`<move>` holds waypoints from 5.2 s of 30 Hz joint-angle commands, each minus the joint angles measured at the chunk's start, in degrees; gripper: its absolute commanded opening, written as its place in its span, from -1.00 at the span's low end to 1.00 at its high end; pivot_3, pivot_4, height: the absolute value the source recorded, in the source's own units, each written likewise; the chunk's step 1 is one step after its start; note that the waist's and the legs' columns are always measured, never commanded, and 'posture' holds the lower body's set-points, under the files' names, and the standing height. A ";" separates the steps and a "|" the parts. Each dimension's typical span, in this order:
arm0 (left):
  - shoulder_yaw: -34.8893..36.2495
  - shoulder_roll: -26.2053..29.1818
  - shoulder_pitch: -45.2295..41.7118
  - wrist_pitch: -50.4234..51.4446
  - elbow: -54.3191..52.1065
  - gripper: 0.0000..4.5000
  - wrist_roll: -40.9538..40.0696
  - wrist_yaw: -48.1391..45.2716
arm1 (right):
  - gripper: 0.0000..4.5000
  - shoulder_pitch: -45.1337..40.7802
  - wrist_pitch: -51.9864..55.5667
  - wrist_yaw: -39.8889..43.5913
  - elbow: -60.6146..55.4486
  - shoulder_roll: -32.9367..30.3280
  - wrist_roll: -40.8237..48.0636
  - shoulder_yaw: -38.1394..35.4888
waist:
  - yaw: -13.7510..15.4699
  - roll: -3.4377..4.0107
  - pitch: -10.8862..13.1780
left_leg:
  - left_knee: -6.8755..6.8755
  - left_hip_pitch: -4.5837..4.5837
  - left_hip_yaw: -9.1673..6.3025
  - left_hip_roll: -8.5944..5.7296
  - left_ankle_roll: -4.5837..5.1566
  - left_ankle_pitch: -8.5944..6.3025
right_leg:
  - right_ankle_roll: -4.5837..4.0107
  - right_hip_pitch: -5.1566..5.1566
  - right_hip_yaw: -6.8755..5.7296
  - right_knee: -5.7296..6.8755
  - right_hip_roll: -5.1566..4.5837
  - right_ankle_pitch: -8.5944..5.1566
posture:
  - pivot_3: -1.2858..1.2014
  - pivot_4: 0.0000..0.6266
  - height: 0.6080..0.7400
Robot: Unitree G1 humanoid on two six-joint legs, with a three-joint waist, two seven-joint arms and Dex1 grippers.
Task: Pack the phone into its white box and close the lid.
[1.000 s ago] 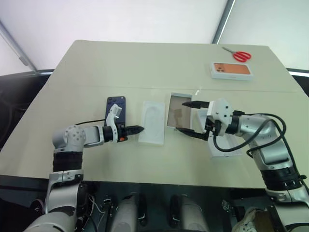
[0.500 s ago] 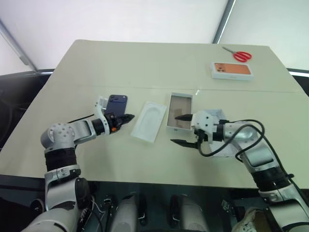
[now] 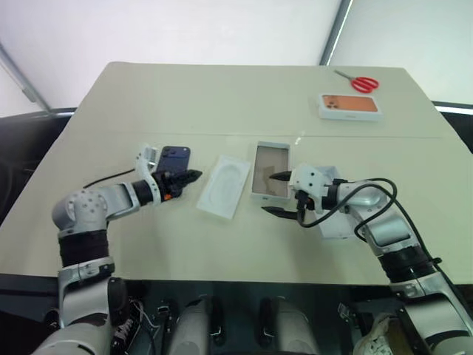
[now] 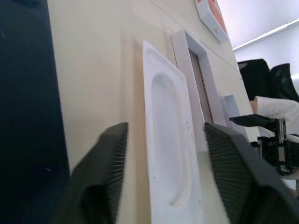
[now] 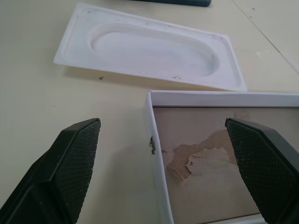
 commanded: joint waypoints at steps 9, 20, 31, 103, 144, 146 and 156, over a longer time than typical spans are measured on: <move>-4.18 -2.98 -0.58 3.45 1.08 0.72 -1.37 -2.42 | 1.00 -1.21 -1.07 -0.36 -2.89 0.62 1.39 -1.72 | 0.06 0.00 0.00 | 0.01 -0.01 0.00 -0.02 0.00 0.00 | 0.00 0.01 0.00 0.00 0.00 0.00 | 0.03 -0.52 0.96; -3.88 -5.27 -0.10 5.74 2.15 0.72 -2.12 -1.64 | 1.00 -0.94 -1.14 -1.14 -3.76 0.63 1.60 -2.29 | 0.16 0.00 0.00 | 0.01 0.00 0.00 -0.01 0.00 0.01 | 0.00 0.01 0.00 0.00 0.00 0.00 | 0.03 -0.52 0.96; -1.95 -8.29 1.90 7.16 1.52 -0.99 -2.08 1.14 | 1.00 -0.77 -1.54 -1.62 -4.02 0.47 1.56 -2.31 | 0.10 0.01 -0.02 | 0.01 0.03 0.00 0.00 0.00 0.01 | 0.00 0.04 0.01 0.02 0.00 0.00 | 0.03 -0.52 0.96; 4.67 -9.00 -7.19 6.96 6.02 -1.00 -10.91 6.83 | 0.79 -0.97 7.92 3.02 0.09 0.99 11.84 -13.75 | 0.14 -0.07 0.00 | 0.00 -0.02 -0.02 0.02 -0.06 0.03 | 0.00 0.00 0.01 0.00 0.06 0.01 | 0.03 -0.52 0.96; -13.94 -4.54 -14.57 -0.43 21.06 -1.00 4.23 -13.53 | 0.79 4.15 8.72 -5.46 -9.48 5.97 15.20 -12.65 | 0.07 -0.06 0.01 | -0.01 -0.05 -0.01 0.02 -0.05 0.03 | 0.00 -0.06 0.02 0.00 0.03 0.00 | 0.03 -0.52 0.96; -14.68 -4.23 -14.66 -1.02 21.19 -1.00 4.88 -14.86 | 0.79 4.21 8.65 -5.64 -9.48 5.86 15.09 -12.73 | 0.06 -0.06 0.01 | -0.01 -0.05 -0.01 0.02 -0.05 0.03 | 0.00 -0.06 0.02 0.00 0.03 0.00 | 0.03 -0.52 0.96; -14.65 -4.53 -16.49 -2.07 24.14 0.55 6.96 -16.45 | 0.82 3.77 8.77 -5.83 -9.47 6.18 14.89 -11.81 | 0.12 -0.06 0.01 | -0.01 -0.05 -0.01 0.01 -0.04 0.03 | 0.00 -0.06 0.02 0.00 -0.03 0.00 | 0.03 -0.52 0.96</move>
